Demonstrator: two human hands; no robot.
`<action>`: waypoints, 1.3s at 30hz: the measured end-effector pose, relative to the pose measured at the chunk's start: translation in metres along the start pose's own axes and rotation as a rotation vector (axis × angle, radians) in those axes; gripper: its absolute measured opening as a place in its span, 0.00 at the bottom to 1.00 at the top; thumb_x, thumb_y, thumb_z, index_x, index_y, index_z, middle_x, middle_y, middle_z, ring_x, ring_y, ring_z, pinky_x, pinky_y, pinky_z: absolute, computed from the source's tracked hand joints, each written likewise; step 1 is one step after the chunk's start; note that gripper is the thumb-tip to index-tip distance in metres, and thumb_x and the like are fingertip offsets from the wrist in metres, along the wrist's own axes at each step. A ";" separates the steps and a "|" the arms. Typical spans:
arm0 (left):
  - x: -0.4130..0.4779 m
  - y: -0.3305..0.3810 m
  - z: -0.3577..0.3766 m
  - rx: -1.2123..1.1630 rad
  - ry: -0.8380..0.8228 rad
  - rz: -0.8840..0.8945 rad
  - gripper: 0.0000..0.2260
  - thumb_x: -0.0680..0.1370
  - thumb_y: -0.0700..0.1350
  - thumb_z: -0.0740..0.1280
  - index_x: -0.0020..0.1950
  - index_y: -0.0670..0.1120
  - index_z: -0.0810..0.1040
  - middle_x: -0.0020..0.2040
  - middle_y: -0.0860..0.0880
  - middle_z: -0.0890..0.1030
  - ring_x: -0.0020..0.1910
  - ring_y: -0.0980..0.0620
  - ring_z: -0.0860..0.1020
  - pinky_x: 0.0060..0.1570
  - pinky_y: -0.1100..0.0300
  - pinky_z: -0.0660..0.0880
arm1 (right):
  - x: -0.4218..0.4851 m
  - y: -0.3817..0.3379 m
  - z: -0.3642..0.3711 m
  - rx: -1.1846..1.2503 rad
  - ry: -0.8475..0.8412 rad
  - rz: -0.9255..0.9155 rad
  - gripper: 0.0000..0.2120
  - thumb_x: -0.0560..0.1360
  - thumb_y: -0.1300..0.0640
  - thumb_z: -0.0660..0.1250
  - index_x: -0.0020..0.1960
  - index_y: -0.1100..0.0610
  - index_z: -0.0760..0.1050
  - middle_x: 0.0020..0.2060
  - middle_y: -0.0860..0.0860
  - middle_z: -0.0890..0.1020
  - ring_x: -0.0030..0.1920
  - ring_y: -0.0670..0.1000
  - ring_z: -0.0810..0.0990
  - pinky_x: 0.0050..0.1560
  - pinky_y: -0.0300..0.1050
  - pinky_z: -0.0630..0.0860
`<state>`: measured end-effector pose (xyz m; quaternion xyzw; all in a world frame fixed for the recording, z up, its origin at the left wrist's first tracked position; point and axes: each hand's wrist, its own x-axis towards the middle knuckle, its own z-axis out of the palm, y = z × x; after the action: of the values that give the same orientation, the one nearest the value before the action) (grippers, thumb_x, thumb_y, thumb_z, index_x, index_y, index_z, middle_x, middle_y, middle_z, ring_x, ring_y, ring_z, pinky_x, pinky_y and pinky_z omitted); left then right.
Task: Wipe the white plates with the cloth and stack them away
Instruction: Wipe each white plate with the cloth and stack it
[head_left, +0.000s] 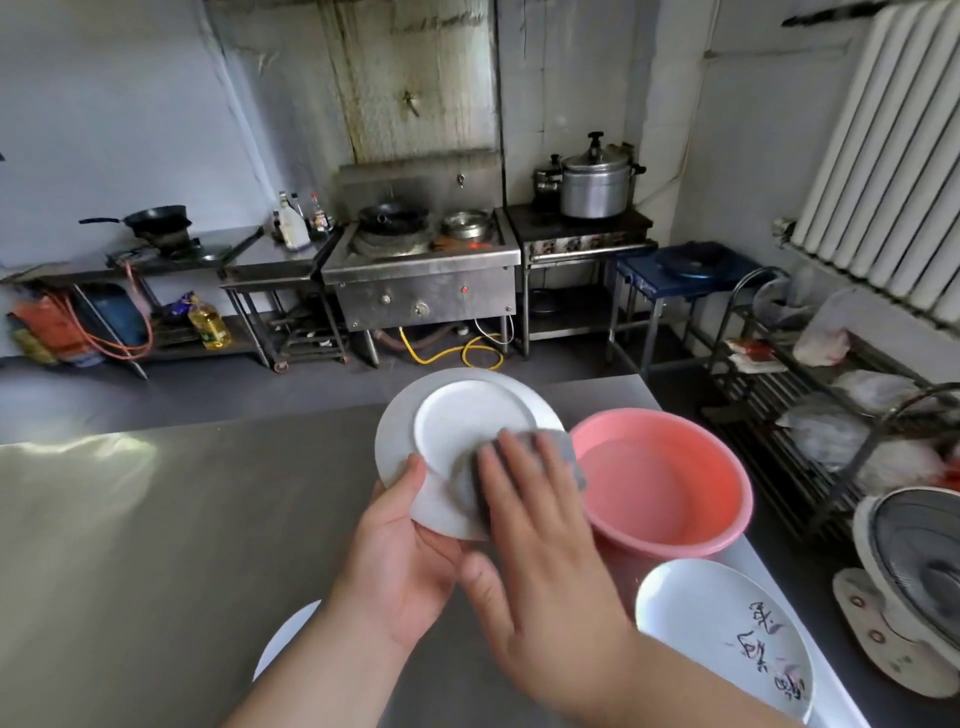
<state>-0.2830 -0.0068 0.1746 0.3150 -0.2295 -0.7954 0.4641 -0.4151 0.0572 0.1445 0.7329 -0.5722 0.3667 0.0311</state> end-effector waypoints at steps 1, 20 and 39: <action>0.001 -0.001 -0.001 -0.016 -0.001 -0.042 0.27 0.82 0.54 0.62 0.76 0.38 0.74 0.70 0.35 0.78 0.69 0.36 0.78 0.73 0.43 0.72 | -0.003 -0.009 0.007 -0.044 -0.018 -0.070 0.39 0.85 0.34 0.43 0.81 0.63 0.63 0.82 0.58 0.60 0.83 0.63 0.52 0.79 0.66 0.58; 0.013 0.009 -0.065 0.025 -0.064 -0.258 0.16 0.80 0.51 0.64 0.61 0.46 0.87 0.66 0.43 0.83 0.61 0.44 0.85 0.47 0.49 0.85 | -0.003 0.042 -0.008 0.644 0.021 1.017 0.18 0.83 0.34 0.54 0.58 0.37 0.81 0.37 0.55 0.87 0.40 0.59 0.87 0.35 0.46 0.76; 0.022 -0.157 0.000 0.779 -0.207 -0.427 0.10 0.86 0.45 0.65 0.67 0.49 0.79 0.59 0.47 0.86 0.64 0.42 0.82 0.65 0.37 0.77 | -0.154 0.142 -0.130 0.340 -0.284 1.551 0.23 0.75 0.23 0.58 0.44 0.36 0.84 0.40 0.42 0.88 0.44 0.49 0.88 0.61 0.51 0.80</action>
<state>-0.3843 0.0462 0.0649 0.4254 -0.4867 -0.7549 0.1112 -0.6140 0.1951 0.0979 0.1616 -0.8528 0.2693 -0.4172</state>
